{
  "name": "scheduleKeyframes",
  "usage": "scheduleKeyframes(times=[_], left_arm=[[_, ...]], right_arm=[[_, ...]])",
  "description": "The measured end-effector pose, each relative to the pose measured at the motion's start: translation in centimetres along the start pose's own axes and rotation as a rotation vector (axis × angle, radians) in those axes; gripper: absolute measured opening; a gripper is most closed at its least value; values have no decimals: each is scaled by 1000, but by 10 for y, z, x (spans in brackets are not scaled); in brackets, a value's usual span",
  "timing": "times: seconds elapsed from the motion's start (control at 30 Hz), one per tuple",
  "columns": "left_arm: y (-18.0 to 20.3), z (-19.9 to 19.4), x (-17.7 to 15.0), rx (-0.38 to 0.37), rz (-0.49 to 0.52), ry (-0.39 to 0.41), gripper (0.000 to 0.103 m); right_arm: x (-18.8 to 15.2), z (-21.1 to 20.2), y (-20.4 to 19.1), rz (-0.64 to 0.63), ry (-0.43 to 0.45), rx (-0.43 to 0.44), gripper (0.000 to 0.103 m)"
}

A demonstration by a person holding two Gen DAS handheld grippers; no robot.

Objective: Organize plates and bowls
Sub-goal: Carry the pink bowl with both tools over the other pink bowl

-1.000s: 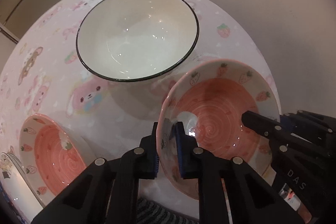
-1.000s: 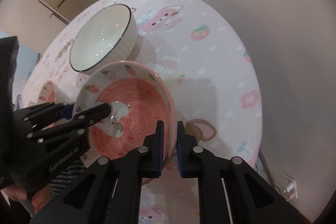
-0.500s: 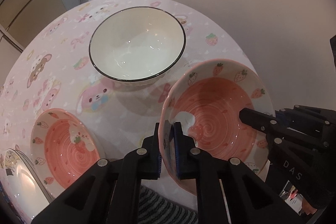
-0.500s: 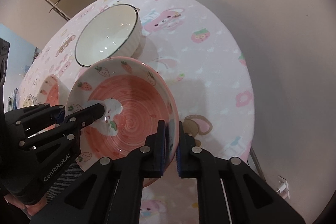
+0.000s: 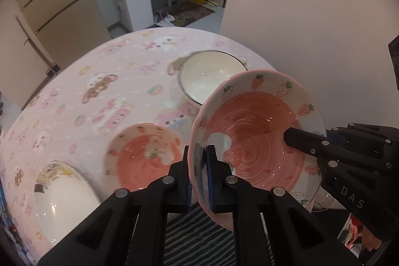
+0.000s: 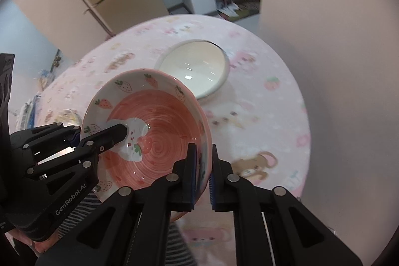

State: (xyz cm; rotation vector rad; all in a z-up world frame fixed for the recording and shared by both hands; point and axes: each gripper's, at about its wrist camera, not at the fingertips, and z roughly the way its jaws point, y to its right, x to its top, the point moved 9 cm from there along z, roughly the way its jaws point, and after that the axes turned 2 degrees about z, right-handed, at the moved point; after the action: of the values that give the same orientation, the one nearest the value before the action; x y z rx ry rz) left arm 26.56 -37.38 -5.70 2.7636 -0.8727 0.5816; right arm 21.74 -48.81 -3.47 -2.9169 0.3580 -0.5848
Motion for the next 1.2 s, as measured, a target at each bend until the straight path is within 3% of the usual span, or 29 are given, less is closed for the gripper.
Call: scheduleKeyframes(times=[0.17,0.4,0.53,0.87,1.2], left_arm=[[-36,-12,-5,47,-42,25,10],[-74,9,-21,46,-98,-35,10],[-82,23,-24,36,-112,-56,10],[-98,42,-24,32,-124,-74,10],[-105,50,-33,70,-100,-91,10]], right_arm=[[7,4,-42,-85,13,10,8],[8,44,-69,-113,-68,26,8],[1,61,-74,-132,-126,28,9],[4,82,-77,-123,-166,20,10],[-5,100,-84,-106,-224,49,11]])
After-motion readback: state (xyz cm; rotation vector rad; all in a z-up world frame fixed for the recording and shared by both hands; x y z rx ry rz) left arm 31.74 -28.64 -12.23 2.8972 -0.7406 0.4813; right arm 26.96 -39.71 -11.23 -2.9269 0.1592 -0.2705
